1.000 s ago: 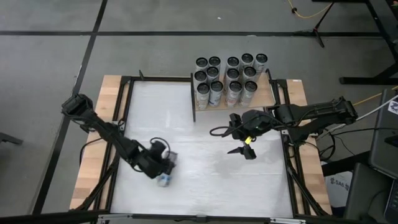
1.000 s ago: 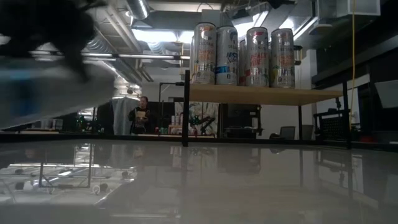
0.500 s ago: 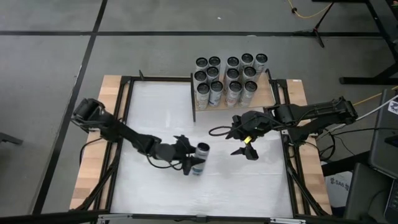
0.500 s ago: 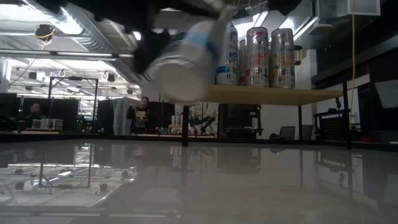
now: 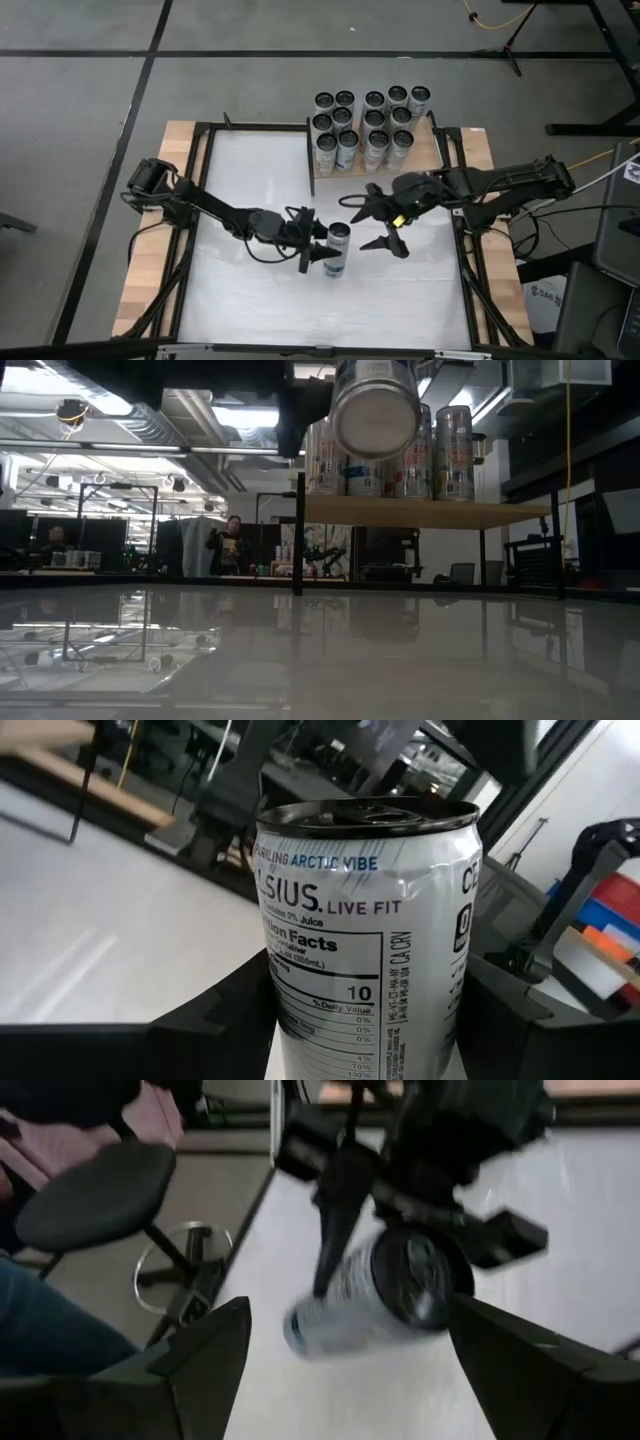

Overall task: Place canned beverage on shelf
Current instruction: Put the blue soda can on the shelf aligned with the blue soda can

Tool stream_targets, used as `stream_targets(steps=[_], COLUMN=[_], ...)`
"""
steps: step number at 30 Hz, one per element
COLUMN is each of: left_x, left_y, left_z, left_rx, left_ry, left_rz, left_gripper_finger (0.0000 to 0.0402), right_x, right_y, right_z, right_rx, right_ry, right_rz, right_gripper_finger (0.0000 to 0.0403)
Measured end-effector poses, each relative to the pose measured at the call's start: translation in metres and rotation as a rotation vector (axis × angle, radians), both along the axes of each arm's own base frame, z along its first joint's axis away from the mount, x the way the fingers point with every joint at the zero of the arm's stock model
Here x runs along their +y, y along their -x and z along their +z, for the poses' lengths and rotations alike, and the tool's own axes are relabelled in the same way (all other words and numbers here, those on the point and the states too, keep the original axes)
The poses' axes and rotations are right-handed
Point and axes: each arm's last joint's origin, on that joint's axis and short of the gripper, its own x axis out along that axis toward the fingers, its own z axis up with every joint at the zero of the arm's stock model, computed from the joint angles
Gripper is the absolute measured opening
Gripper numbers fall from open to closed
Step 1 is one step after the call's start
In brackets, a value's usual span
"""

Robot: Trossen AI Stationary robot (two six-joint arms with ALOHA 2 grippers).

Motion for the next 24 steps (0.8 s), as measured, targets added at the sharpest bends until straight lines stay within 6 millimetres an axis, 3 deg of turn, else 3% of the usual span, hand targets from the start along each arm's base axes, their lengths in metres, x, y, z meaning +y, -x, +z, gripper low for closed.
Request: stream_targets(steps=[12,24], left_x=[-0.001,-0.002], left_y=[0.0,0.0], left_z=[0.005,0.006], left_rx=[-0.068,-0.096], left_ry=[-0.143,-0.257], left_rz=[-0.079,-0.102], left_gripper_finger=[0.022,0.022], right_x=[0.002,0.006], right_y=[-0.009,-0.032], right_z=[0.013,-0.011], right_rx=[-0.159,-0.091], right_ry=[-0.029,0.005], right_rz=[-0.001,0.022], right_gripper_finger=[0.0325,0.0325])
